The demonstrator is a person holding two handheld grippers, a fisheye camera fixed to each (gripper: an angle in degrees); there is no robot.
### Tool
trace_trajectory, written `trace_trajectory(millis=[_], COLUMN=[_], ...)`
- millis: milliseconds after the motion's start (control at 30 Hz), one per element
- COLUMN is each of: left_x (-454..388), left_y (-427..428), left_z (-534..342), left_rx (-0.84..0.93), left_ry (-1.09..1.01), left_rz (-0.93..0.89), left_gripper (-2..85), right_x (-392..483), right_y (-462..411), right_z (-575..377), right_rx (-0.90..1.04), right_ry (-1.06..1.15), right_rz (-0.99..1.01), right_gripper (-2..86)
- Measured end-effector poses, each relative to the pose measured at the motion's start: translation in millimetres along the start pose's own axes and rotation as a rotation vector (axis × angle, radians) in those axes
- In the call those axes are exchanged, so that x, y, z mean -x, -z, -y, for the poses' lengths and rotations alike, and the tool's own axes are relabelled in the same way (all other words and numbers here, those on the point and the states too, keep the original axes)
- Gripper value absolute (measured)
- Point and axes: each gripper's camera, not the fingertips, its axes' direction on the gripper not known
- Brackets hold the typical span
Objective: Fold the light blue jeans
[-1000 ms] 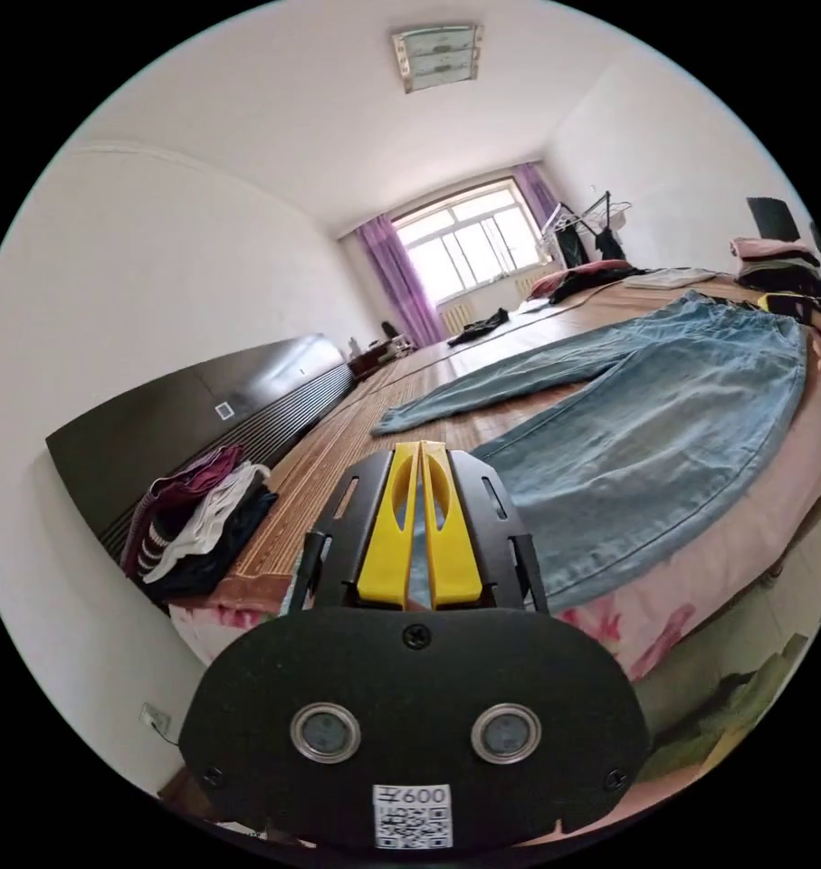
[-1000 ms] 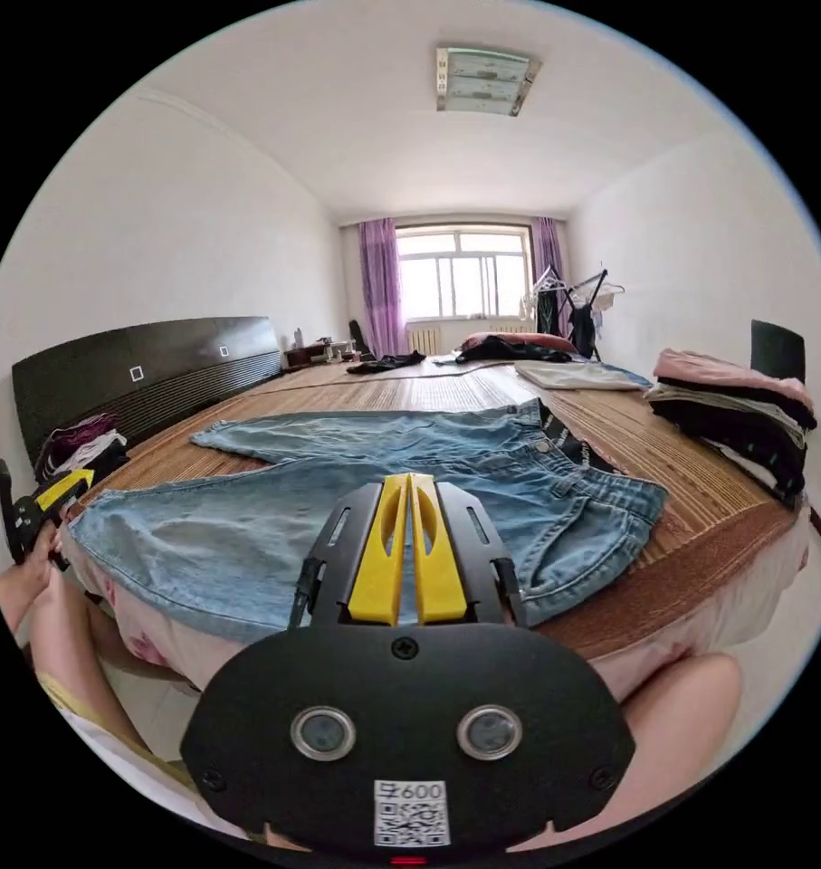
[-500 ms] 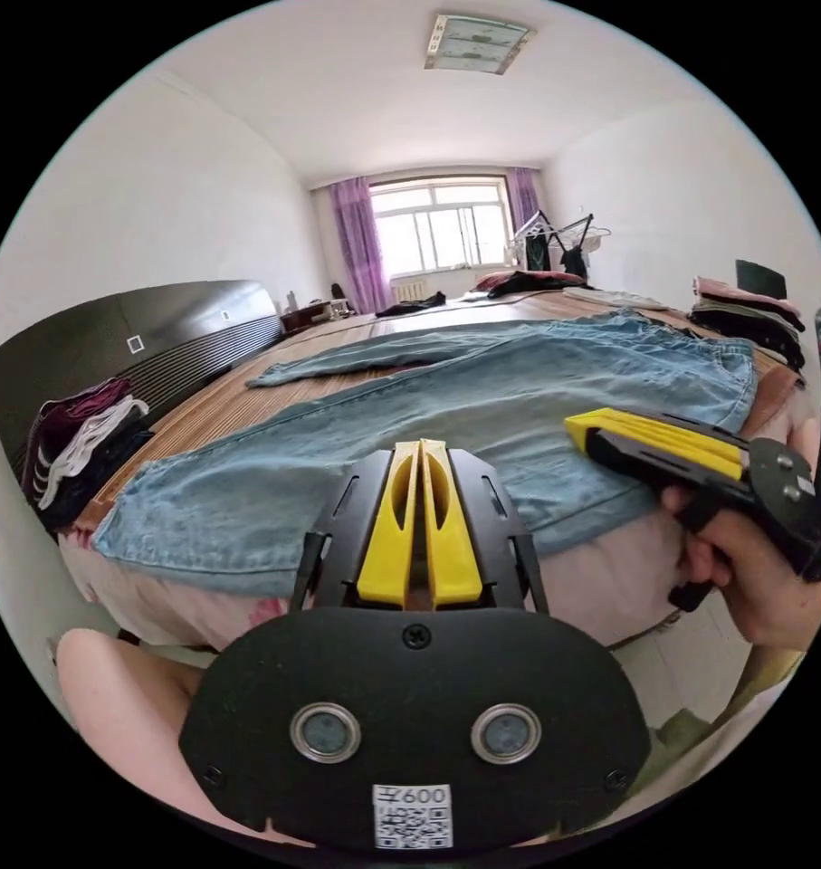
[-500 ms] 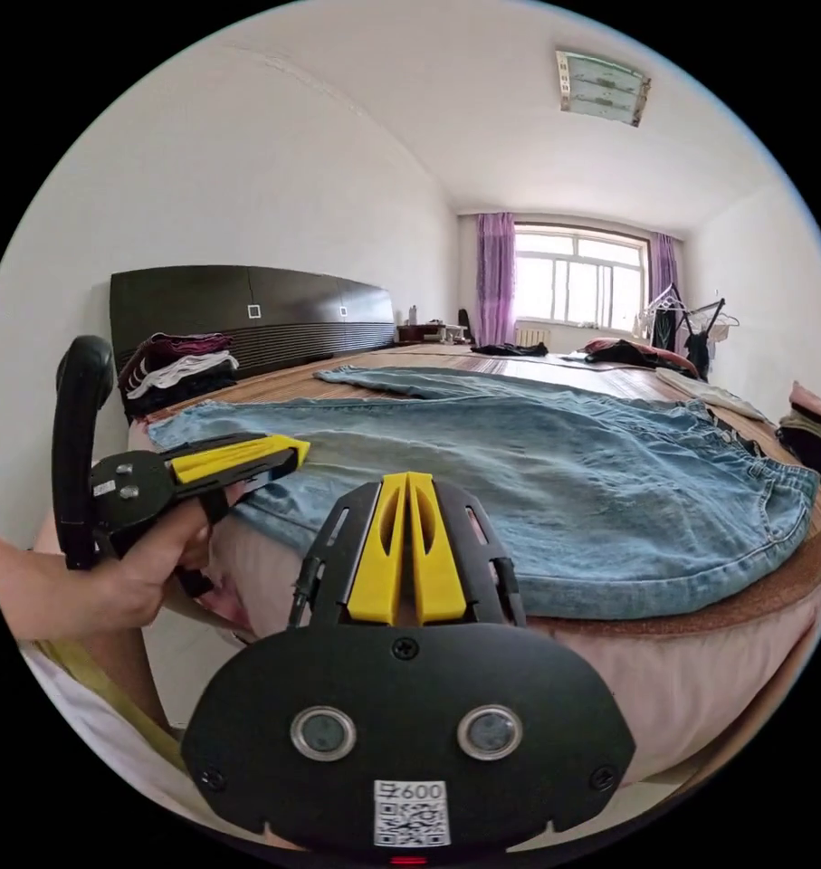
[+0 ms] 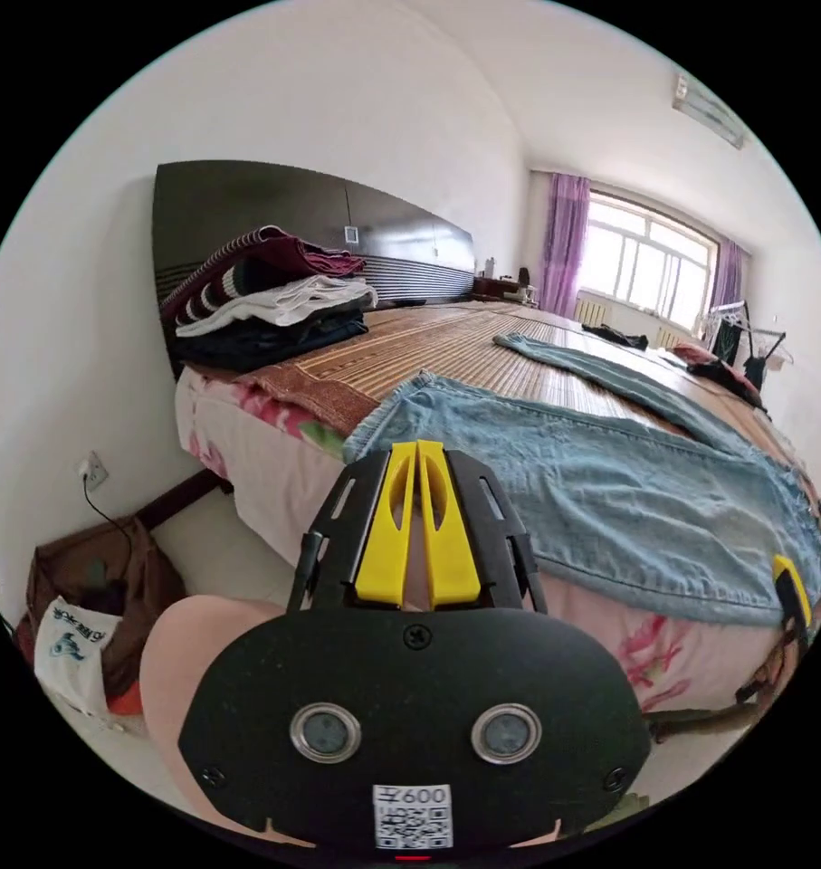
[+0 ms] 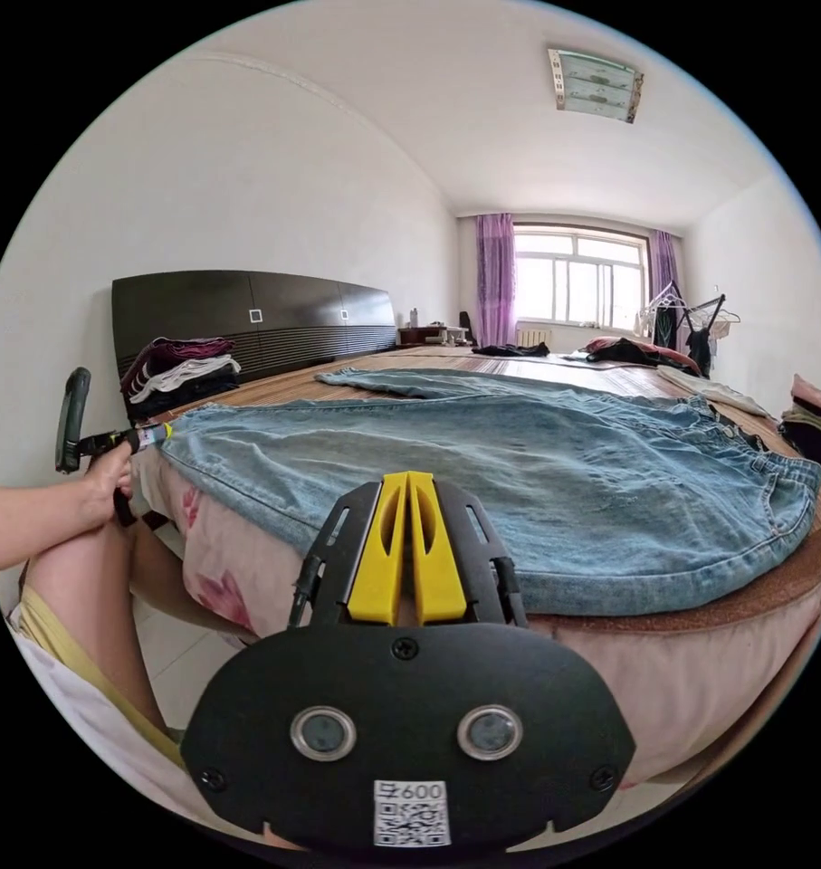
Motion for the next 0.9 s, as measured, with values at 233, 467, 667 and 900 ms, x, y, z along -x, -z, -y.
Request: trace_trajectory(millis=[233, 467, 667, 900], left_x=[38, 50, 35, 31], left_y=[79, 107, 178, 236], left_z=[3, 24, 35, 77], left_rx=[-0.078, 0.024, -0.112, -0.062], left_ry=[0.208, 0.236, 0.199, 0.265], left_rz=[-0.057, -0.300, -0.375, -0.461], left_gripper=[8.5, 8.2, 3.1, 1.7], right_x=[-101, -190, -256, -233], right_y=[-48, -97, -138, -159], right_z=[2, -1, -4, 21], right_rx=[-0.009, -0.026, -0.031, -0.060], right_ry=[-0.037, -0.050, -0.048, 0.314], right_rz=[0.029, 0.046, 0.045, 0.010], right_gripper=[-0.9, -0.9, -0.8, -0.5])
